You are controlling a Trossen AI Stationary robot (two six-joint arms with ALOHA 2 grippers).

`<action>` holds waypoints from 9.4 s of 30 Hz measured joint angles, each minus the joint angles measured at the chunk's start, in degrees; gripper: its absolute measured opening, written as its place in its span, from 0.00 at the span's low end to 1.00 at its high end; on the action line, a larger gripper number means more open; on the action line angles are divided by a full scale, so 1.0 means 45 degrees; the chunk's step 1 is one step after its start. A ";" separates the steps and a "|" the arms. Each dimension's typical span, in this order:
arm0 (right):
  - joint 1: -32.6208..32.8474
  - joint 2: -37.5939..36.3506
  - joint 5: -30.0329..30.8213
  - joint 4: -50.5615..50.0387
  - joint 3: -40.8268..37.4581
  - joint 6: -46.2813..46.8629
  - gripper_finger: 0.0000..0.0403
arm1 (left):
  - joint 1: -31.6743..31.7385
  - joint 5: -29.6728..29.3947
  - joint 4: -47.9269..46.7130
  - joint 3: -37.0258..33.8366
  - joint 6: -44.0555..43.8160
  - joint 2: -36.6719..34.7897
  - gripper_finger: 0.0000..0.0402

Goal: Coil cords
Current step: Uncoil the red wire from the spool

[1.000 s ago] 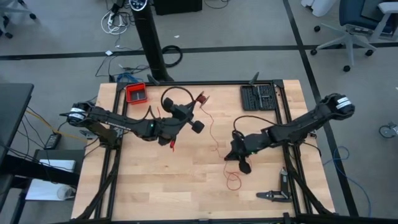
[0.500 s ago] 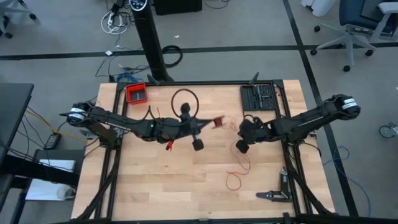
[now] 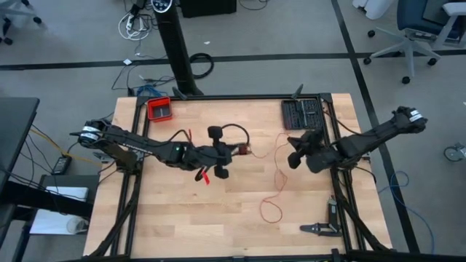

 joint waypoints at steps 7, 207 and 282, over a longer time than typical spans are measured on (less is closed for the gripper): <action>0.1918 -0.0777 0.1821 0.2461 -0.0004 -0.2648 0.01 | 0.0226 -0.2749 -0.0616 -0.0001 -0.0013 0.0000 0.01; 0.1839 0.2710 -1.0795 1.1550 0.0000 -0.9752 0.02 | 0.1411 -0.3607 0.1161 -0.0006 -0.5462 -0.0005 0.01; -0.1656 0.6829 -1.4553 1.1167 0.0000 -0.5978 0.02 | 0.0824 -0.2921 0.3729 -0.0006 -0.6678 -0.0005 0.01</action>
